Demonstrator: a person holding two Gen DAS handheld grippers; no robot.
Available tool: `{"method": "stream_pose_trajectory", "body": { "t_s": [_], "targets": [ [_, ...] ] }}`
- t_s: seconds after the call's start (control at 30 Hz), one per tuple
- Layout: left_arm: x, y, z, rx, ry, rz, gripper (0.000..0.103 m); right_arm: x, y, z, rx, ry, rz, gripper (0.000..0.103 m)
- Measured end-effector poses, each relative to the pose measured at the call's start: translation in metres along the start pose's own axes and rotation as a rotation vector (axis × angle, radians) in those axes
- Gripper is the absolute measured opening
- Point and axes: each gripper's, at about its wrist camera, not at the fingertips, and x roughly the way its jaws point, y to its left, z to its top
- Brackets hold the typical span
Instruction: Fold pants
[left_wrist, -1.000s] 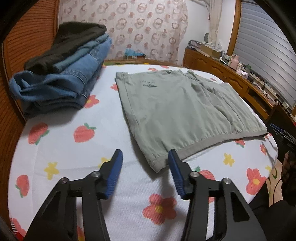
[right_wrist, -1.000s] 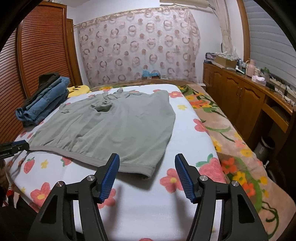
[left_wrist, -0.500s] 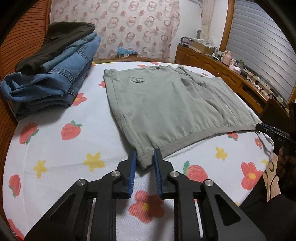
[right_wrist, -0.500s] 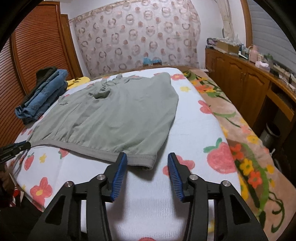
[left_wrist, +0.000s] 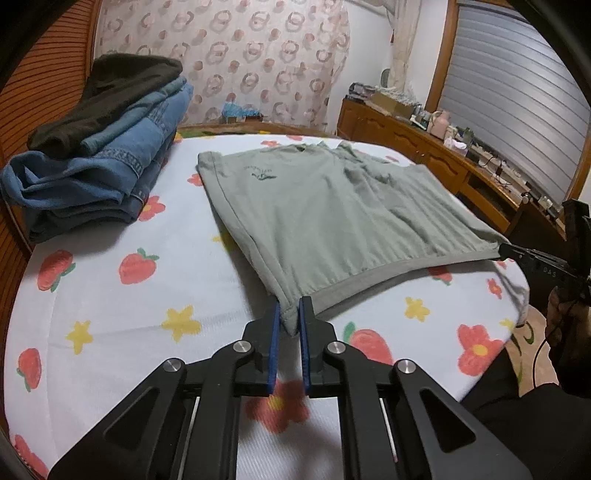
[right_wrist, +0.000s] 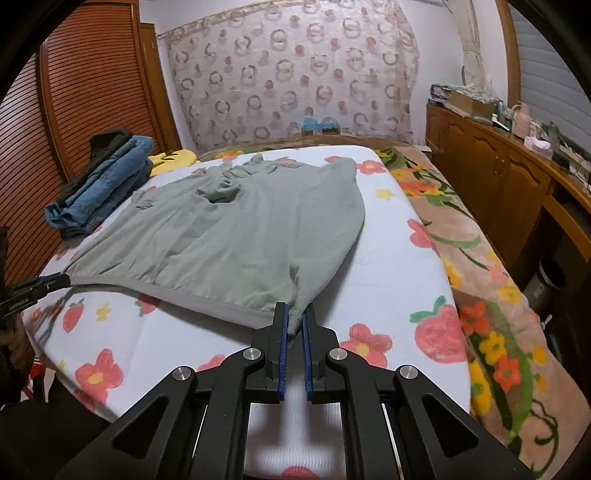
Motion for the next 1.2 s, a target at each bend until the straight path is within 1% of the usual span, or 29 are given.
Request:
{"method": "stream_pose_trajectory", "body": {
  "t_s": [0.17,0.4,0.47,0.53,0.6,0.7,0.77,0.8,0.87,1.0,1.03,1.07,1.13,1.2],
  "targets": [
    [-0.016,-0.005,0.0,0.009,-0.014,-0.011,0.01,-0.014,0.0,0.002,-0.006,-0.027,0.003,0.006],
    [-0.037,-0.009,-0.002,0.014,-0.025,-0.024,0.01,-0.036,0.002,-0.006,-0.018,-0.05,0.021,0.006],
    [-0.038,-0.012,-0.003,0.03,-0.025,0.005,0.01,-0.04,0.003,-0.007,-0.016,-0.058,0.031,0.006],
    [-0.036,-0.013,-0.003,0.031,-0.021,0.007,0.01,-0.039,0.002,-0.01,-0.011,-0.064,0.036,0.006],
    [-0.035,-0.013,-0.002,0.035,-0.018,0.024,0.011,-0.034,0.001,-0.012,0.0,-0.067,0.046,0.006],
    [-0.034,-0.013,-0.001,0.04,-0.02,0.042,0.014,-0.025,0.003,-0.012,-0.003,-0.068,0.054,0.006],
    [-0.036,-0.013,0.0,0.046,-0.027,0.059,0.027,-0.021,0.004,-0.009,-0.009,-0.069,0.063,0.006],
    [-0.038,-0.013,0.001,0.054,-0.037,0.081,0.03,-0.02,0.005,-0.008,-0.012,-0.071,0.067,0.006],
    [-0.04,-0.011,0.0,0.058,-0.047,0.091,0.044,-0.017,0.009,-0.005,-0.019,-0.075,0.076,0.006],
    [-0.041,-0.002,0.003,0.059,-0.059,0.12,0.056,-0.008,0.016,0.003,-0.041,-0.086,0.096,0.006],
    [-0.041,-0.002,0.003,0.059,-0.062,0.126,0.065,-0.006,0.019,0.006,-0.046,-0.088,0.101,0.006],
    [-0.041,-0.001,0.003,0.058,-0.065,0.128,0.072,-0.003,0.022,0.008,-0.052,-0.091,0.112,0.006],
    [-0.038,0.004,0.004,0.049,-0.063,0.127,0.078,0.003,0.03,0.011,-0.063,-0.096,0.131,0.006],
    [-0.036,0.007,0.003,0.047,-0.063,0.14,0.081,0.011,0.036,0.015,-0.076,-0.096,0.154,0.006]
  ]
}}
